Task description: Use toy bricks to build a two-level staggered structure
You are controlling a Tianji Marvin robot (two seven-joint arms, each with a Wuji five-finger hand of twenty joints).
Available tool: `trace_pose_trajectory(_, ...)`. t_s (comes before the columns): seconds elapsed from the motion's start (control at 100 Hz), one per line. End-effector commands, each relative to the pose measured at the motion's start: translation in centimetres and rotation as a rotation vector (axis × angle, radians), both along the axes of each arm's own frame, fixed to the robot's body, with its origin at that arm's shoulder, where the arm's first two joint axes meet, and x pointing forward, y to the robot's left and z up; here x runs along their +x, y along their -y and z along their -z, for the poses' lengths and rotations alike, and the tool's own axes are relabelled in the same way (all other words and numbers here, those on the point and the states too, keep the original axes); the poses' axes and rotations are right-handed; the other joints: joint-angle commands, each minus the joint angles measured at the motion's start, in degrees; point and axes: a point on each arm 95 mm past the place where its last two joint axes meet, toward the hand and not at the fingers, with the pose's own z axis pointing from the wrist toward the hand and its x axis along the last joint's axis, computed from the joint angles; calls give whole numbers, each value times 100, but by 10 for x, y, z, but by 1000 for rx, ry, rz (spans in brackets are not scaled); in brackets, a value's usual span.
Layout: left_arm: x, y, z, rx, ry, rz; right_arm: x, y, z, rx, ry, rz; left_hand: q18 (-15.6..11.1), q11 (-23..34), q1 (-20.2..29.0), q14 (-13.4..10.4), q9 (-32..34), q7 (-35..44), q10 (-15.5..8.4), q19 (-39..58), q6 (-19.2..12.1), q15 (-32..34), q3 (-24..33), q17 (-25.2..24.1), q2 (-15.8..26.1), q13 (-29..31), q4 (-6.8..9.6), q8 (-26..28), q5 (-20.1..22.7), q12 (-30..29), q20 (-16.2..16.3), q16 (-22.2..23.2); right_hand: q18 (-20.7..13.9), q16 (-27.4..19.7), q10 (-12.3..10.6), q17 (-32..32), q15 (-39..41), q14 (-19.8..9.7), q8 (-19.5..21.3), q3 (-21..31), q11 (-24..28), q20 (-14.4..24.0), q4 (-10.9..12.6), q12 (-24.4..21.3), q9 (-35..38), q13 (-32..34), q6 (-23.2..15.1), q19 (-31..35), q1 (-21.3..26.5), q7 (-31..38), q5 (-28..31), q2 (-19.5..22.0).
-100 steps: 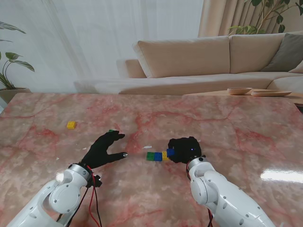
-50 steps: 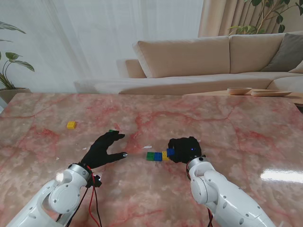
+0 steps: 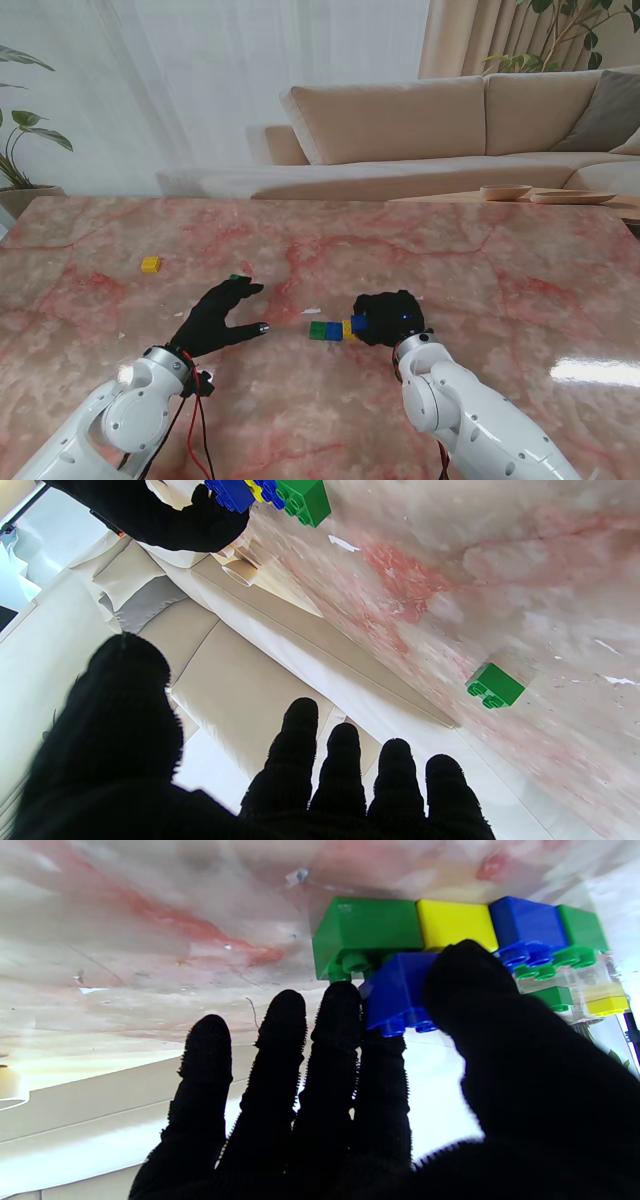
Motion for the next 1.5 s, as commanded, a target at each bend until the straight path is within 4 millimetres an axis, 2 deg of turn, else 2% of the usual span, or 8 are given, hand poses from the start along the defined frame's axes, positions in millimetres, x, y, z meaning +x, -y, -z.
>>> trace_pose_trajectory(0.0, -2, 1, 2, 2, -7, 5, -6, 4, 12, -16, -47, 7, -253, -117, -164, -277, -116, -33, -110, -225, -25, -191, 97, -57, 117, -40, 160, -22, 79, -82, 42, -67, -17, 69, 56, -113, -77, -8, 182, 240, -121, 35, -10, -116, -127, -153, -214, -68, -95, 120, 376, 273)
trace_pose_trajectory(0.07, -2, 1, 2, 3, -6, 6, -7, 4, 12, -20, -49, 7, -253, -112, -160, -285, -112, -31, -114, -224, -26, -188, 104, -58, 111, -33, 160, -22, 80, -80, 44, -66, -21, 67, 71, -155, -96, -1, 419, 54, -82, 42, 121, -432, -289, -245, -104, -105, -158, -278, 369, 391)
trace_pose_trajectory(0.16, -2, 0, 1, 2, -5, 6, -7, 5, 12, -23, -50, 9, -253, -112, -151, -288, -114, -29, -110, -223, -25, -190, 115, -58, 103, -35, 161, -21, 82, -79, 46, -67, -33, 65, 85, -210, -111, 3, 467, 19, -104, 38, 208, -577, -439, -343, 6, -141, -218, -477, 301, 455)
trace_pose_trajectory(0.2, -2, 0, 1, 3, -4, 7, -7, 5, 12, -23, -50, 10, -251, -113, -155, -282, -114, -30, -108, -221, -22, -191, 117, -56, 102, -37, 159, -22, 77, -80, 48, -67, -30, 60, 91, -224, -108, 9, 662, -36, -49, 46, 283, -696, -503, -376, 57, -160, -233, -726, 306, 490)
trace_pose_trajectory(0.69, -2, 1, 1, 1, -4, 14, -7, 7, 12, -31, -39, 5, -246, -112, -171, -266, -110, -27, -110, -194, -30, -189, 162, -44, 92, -36, 149, -25, 75, -80, 66, -69, -28, 33, 80, -266, -159, 12, 731, -19, -72, 28, 368, -738, -623, -470, 101, -221, -137, -887, 263, 357)
trace_pose_trajectory(0.84, -2, 0, 1, 0, -3, 15, -9, 8, 13, -37, -42, 1, -253, -113, -172, -268, -112, -28, -112, -161, -28, -184, 168, -38, 96, -36, 146, -27, 72, -80, 81, -67, -38, 23, 96, -306, -183, 16, 815, 19, -103, 19, 585, -760, -748, -561, 184, -270, -193, -1090, 233, 355)
trace_pose_trajectory(0.89, -2, 0, 1, 0, -4, 16, -9, 8, 13, -37, -43, 0, -254, -109, -171, -267, -110, -27, -107, -147, -24, -183, 170, -36, 88, -39, 144, -27, 75, -78, 86, -67, -49, 19, 106, -329, -190, 15, 888, 45, -112, 20, 763, -769, -815, -618, 231, -290, -239, -1216, 210, 347)
trace_pose_trajectory(1.49, -2, 1, 1, -2, -5, 19, -11, 9, 14, -40, -38, -11, -253, -109, -175, -255, -113, -25, -110, -75, -16, -169, 186, -39, 94, -41, 134, -30, 61, -77, 84, -64, -68, -7, 176, -443, -230, 22, 954, -264, -233, 26, 789, -858, -1208, -872, 418, -394, -251, -1652, -85, 349)
